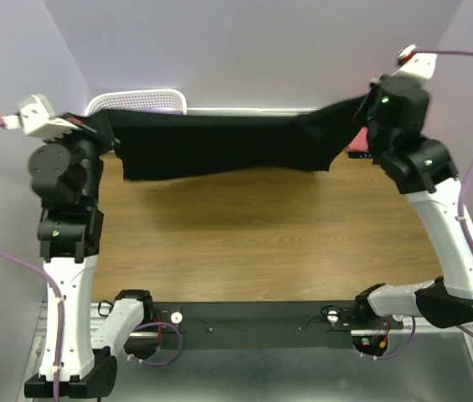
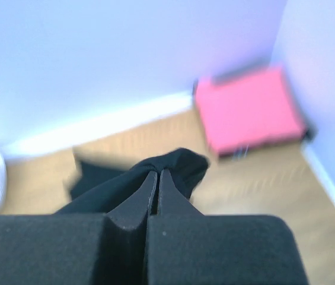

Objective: Fold and stack the t-shirts
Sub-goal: Flatten the tshirt out

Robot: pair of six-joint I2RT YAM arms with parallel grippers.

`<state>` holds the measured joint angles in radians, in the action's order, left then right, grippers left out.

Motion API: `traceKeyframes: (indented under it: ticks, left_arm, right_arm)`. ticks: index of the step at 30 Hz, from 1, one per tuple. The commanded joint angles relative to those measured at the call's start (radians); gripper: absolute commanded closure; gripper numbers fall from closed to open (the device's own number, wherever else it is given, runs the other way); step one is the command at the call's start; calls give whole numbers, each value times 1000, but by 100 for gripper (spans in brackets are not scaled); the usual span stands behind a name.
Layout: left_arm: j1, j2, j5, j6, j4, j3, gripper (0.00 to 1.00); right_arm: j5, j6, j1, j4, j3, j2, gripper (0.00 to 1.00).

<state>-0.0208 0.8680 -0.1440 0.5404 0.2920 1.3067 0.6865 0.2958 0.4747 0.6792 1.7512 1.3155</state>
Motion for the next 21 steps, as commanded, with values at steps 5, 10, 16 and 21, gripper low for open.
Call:
traceKeyframes:
  ticks: [5, 10, 16, 21]
  left_arm:
    - [7, -40, 170, -123, -1, 313, 100]
    - [5, -109, 270, -131, -48, 341, 100]
    - [-10, -149, 313, -171, -50, 378, 100]
    - [-24, -132, 305, -183, -30, 367, 100]
  right_arm:
    - [65, -392, -5, -131, 323, -57, 100]
    - [-85, -500, -5, -199, 378, -156, 99]
    - [-175, -636, -5, -225, 419, -229, 100]
    - [-183, -695, -5, -234, 430, -234, 100]
